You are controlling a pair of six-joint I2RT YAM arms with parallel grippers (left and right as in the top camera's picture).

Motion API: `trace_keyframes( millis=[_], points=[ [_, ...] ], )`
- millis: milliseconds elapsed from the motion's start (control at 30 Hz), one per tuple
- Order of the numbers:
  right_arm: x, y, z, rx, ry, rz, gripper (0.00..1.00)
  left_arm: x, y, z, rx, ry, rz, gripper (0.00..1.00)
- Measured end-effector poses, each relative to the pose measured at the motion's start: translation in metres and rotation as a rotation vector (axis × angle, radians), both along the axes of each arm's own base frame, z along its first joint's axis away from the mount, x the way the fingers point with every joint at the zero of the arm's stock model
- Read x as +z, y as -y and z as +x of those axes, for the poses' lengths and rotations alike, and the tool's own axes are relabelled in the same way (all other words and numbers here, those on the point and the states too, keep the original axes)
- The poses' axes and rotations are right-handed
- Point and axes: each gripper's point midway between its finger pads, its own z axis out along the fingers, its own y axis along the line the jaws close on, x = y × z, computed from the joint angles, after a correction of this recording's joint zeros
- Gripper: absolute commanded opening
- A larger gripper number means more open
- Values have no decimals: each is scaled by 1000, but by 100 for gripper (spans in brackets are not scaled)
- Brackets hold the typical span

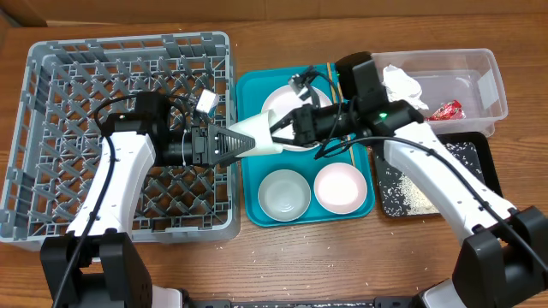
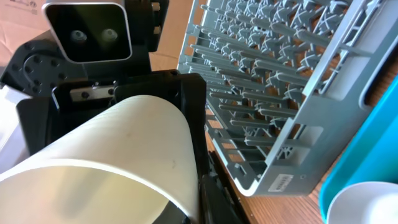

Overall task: Sort waste into correct bins and load items into the dishwasher
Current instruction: 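Hand the white cup from the right gripper to the left gripper, then place the white cup into the dish rack with the left gripper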

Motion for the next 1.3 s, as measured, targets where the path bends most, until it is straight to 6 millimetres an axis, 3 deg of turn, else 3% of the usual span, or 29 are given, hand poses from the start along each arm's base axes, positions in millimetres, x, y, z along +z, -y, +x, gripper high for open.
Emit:
trace_keyframes(
  millis=[733, 800, 833, 967, 1133, 1300],
  points=[
    [-14, -6, -14, 10, -89, -28, 4, -5, 0, 1, -1, 12, 31, 80],
    [-14, -6, -14, 11, -94, -29, 4, -5, 0, 1, -1, 13, 31, 73],
    [-14, -6, -15, 13, -96, -28, 4, -5, 0, 1, -1, 13, 31, 54],
    [-10, -6, -17, 31, -96, -9, 5, -5, -2, 2, 6, 11, 24, 30],
    [-13, -5, -20, 33, -118, -19, 20, -6, -2, 2, 5, 14, 31, 21],
    [-20, -3, -19, 10, -137, -50, 49, -7, -4, 4, 13, 19, 35, 22]
  ],
)
